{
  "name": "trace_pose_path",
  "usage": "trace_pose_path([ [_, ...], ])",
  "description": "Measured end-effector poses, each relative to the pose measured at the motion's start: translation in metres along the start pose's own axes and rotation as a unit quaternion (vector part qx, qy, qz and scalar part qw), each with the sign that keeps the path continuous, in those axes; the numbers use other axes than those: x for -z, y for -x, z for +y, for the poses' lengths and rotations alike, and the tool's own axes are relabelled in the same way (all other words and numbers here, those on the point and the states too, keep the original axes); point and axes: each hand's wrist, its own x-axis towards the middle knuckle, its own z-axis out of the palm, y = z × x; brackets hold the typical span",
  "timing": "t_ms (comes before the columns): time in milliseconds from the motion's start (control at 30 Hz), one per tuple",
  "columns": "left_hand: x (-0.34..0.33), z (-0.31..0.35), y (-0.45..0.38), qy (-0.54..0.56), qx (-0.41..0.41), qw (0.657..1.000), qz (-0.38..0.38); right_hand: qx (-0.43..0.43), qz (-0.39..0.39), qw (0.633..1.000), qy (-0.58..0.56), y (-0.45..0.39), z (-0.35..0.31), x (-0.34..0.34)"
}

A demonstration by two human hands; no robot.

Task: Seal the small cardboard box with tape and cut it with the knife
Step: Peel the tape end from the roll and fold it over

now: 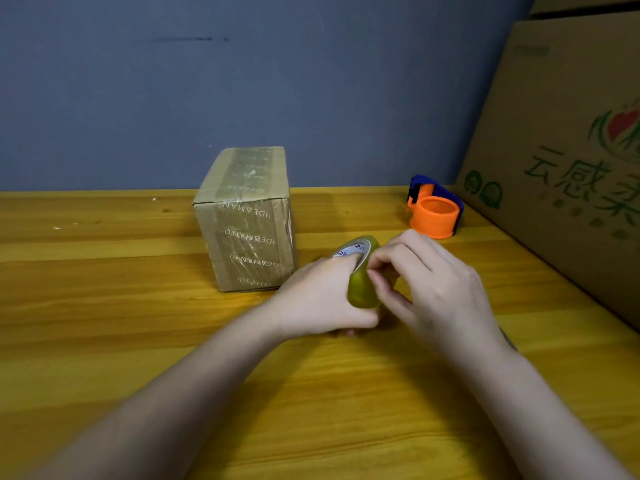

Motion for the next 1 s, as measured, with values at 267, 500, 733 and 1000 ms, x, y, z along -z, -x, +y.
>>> trace_pose_path([
  [267,0.000,-0.003,-0.002,0.034,-0.003,0.999,-0.006,-0.024,-0.053,0.995,-0.085,-0.002,0.004,-0.009],
  [500,0.000,-0.007,-0.005,0.085,-0.010,0.996,-0.012,-0.063,-0.009,0.989,-0.132,0.003,0.005,-0.010],
  [733,-0.001,-0.004,-0.004,0.071,-0.020,0.997,-0.014,-0.117,0.032,0.964,-0.237,0.005,0.003,-0.016],
  [1000,0.000,-0.004,-0.004,0.056,-0.008,0.998,-0.005,-0.126,0.035,0.964,-0.232,0.004,0.000,-0.020],
])
